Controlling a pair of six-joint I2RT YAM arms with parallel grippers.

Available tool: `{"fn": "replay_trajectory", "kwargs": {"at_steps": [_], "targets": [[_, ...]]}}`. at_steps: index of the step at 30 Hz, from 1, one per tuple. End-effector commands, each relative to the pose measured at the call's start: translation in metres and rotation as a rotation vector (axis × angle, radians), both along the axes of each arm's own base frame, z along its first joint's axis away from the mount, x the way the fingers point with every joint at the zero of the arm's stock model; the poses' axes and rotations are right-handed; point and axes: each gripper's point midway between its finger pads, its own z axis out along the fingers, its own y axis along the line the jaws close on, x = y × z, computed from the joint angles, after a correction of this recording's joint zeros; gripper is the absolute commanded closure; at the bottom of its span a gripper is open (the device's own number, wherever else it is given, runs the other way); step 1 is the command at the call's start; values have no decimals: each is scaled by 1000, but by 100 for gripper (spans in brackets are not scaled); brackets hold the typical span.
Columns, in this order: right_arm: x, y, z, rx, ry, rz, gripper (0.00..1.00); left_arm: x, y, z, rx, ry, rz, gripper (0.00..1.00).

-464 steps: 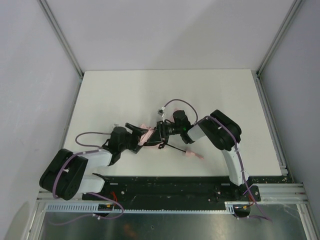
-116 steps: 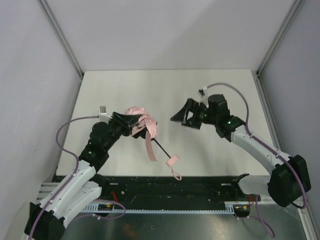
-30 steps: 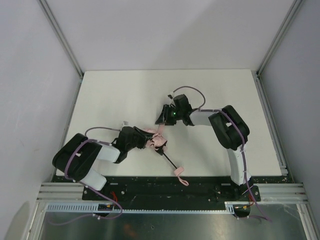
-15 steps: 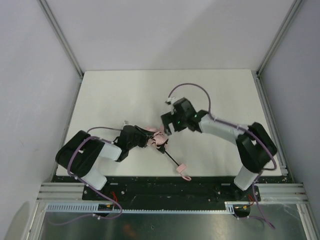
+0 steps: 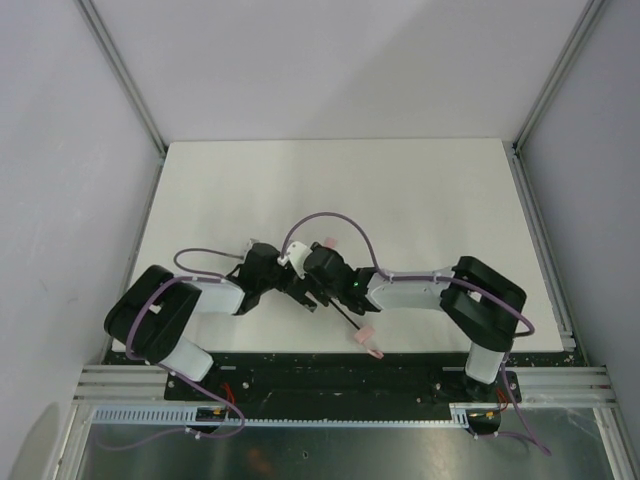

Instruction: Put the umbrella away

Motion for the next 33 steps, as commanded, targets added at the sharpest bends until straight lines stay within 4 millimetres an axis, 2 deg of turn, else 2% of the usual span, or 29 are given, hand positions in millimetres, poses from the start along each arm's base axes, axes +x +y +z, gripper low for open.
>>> {"fn": "replay_trajectory", "kwargs": {"at_steps": [1,4,6,9,12,14,15,19,23,26,33], "targets": [[21,8,-5,-21,-140,-27,7,-67,52,-78,257,335,42,100],[27,3,-24,-62,-153,-70,18,-67,52,-76,251,334,43,100],[30,-3,-38,-90,-157,-102,31,-66,52,-74,248,330,48,100],[31,-14,-55,-113,-150,-148,57,-67,51,-73,237,332,48,100],[28,-24,-68,-112,-128,-172,75,-65,49,-70,225,323,49,99],[26,-27,-74,-109,-109,-171,86,-63,48,-67,217,310,48,93],[24,-28,-76,-105,-101,-169,91,-61,47,-65,212,301,47,85],[23,-33,-85,-83,-50,-163,99,-52,43,-51,180,250,29,42],[20,-35,-88,-39,9,-147,100,-42,48,-35,172,178,29,9],[15,-34,-93,-6,69,-118,100,-35,53,-27,182,121,23,2],[1,-29,-102,104,269,-31,100,-22,48,-27,162,45,-12,0]]}}
